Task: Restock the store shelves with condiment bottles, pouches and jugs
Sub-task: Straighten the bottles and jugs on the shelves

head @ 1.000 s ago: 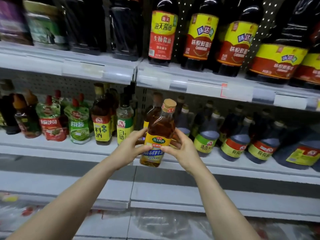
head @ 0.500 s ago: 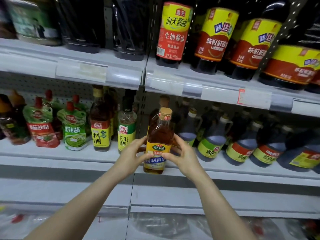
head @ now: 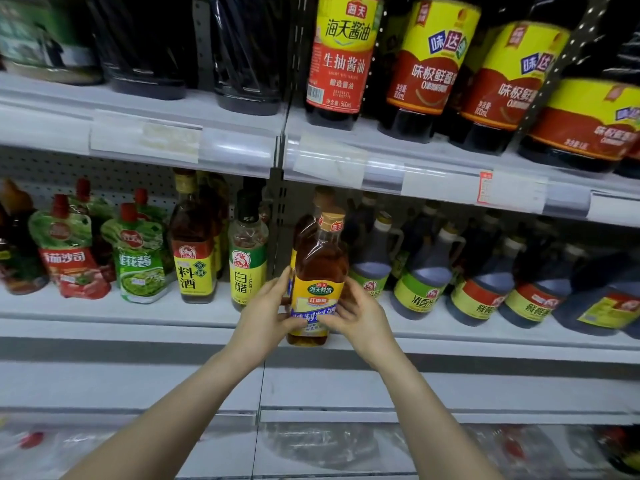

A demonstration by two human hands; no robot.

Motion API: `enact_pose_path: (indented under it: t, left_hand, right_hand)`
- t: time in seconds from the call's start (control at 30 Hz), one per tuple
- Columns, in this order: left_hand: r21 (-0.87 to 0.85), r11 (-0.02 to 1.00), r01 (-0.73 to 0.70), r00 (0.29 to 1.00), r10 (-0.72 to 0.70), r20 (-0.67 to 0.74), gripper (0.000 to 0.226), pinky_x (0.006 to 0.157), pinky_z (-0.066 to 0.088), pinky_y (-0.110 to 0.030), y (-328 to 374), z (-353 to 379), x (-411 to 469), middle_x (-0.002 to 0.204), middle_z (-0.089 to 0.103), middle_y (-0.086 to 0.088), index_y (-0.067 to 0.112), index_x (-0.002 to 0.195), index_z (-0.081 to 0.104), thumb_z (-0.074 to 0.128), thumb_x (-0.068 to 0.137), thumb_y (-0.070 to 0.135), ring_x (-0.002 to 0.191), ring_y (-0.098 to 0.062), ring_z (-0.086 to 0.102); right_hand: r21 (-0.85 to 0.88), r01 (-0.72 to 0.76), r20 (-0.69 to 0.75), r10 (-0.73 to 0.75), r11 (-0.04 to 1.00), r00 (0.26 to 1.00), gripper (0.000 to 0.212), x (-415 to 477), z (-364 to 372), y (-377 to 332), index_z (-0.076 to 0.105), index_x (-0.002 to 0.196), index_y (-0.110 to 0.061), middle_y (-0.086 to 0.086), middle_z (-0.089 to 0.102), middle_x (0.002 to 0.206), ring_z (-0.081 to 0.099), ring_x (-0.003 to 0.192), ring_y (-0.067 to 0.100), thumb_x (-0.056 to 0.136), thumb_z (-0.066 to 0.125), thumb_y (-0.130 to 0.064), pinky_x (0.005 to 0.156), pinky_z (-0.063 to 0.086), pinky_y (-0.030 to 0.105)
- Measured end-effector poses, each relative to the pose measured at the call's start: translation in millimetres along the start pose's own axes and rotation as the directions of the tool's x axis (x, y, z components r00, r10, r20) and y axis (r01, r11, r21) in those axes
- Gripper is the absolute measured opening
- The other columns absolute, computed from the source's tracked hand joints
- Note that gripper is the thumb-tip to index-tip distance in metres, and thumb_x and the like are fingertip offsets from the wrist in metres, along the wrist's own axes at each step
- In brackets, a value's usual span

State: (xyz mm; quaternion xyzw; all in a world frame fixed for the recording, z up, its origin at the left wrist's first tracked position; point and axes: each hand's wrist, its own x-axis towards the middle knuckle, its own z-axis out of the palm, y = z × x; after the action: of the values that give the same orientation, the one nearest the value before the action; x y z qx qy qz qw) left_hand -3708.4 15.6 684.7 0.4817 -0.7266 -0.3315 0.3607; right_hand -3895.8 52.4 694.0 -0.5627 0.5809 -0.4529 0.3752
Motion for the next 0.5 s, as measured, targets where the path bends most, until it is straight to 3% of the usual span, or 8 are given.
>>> enact_pose_path:
  t: [0.13, 0.33, 0.5]
  left_hand:
    - [0.024, 0.999, -0.034, 0.999, 0.033, 0.042, 0.099, 0.092, 0.057, -0.037, 2.7, -2.9, 2.4, 0.131, 0.06, 0.002, 0.032, 0.156, 0.021, 0.081, 0.08, 0.013, 0.114, -0.01, 0.06]
    - [0.033, 0.996, -0.085, 0.994, 0.083, 0.065, 0.098, 0.096, 0.055, -0.04, 2.7, -7.8, 4.4, 0.134, 0.061, 0.002, 0.031, 0.157, 0.021, 0.079, 0.081, 0.008, 0.115, -0.009, 0.061]
    - [0.079, 0.996, -0.047, 0.996, 0.041, 0.076, 0.117, 0.096, 0.055, -0.035, 0.3, -8.7, 4.5, 0.136, 0.058, 0.002, 0.032, 0.157, -0.008, 0.08, 0.082, 0.016, 0.107, -0.009, 0.064]
  right_hand:
    - [-0.102, 0.028, 0.021, -0.026, 0.994, 0.999, 0.065, -2.5, 8.5, 6.2, 0.051, 0.134, -0.031, -0.025, 0.062, 0.122, 0.06, 0.115, -0.008, 0.082, 0.08, -0.005, 0.095, 0.05, 0.016]
    - [-0.221, 0.073, -0.002, -0.075, 0.973, 0.997, 0.073, -0.5, 16.6, 5.6, 0.043, 0.148, -0.026, -0.009, 0.064, 0.13, 0.062, 0.117, 0.007, 0.086, 0.079, -0.015, 0.1, 0.054, 0.033]
    - [-0.188, 0.074, 0.007, -0.074, 0.979, 0.997, 0.086, 0.1, 18.1, 11.5, 0.032, 0.154, -0.032, -0.012, 0.059, 0.138, 0.058, 0.123, 0.001, 0.085, 0.08, -0.016, 0.098, 0.053, 0.02]
